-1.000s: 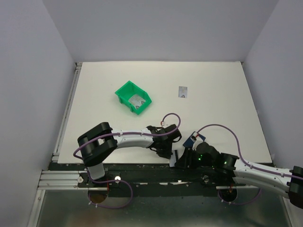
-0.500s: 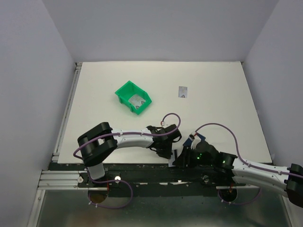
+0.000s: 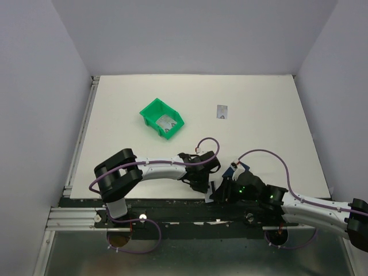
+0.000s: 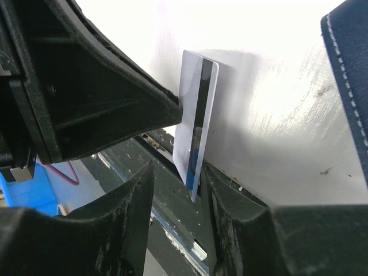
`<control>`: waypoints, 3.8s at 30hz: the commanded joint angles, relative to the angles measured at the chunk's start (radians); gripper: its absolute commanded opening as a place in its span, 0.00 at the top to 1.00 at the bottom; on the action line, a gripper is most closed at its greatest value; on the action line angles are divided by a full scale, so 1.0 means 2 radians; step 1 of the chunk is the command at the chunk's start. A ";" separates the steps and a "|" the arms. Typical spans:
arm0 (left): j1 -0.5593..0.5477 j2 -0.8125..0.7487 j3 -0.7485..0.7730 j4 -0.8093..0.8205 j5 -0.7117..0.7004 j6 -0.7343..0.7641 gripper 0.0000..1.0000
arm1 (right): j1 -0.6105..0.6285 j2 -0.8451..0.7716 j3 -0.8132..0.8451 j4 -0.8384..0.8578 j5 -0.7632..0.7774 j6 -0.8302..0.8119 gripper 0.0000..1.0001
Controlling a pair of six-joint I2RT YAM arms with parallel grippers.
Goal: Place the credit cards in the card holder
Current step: Pick up the credit card at the corner of the board, then insert the credit card into the card holder.
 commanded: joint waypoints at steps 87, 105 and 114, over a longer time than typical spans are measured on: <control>0.091 0.090 0.267 -0.061 0.006 0.208 0.73 | -0.023 -0.095 0.219 -0.624 0.333 0.250 1.00; 0.096 0.134 0.282 -0.057 0.029 0.207 0.73 | -0.214 -0.023 0.210 -0.404 0.179 -0.020 1.00; 0.096 0.162 0.287 -0.057 0.043 0.205 0.73 | -0.222 -0.026 0.186 -0.361 0.139 -0.028 1.00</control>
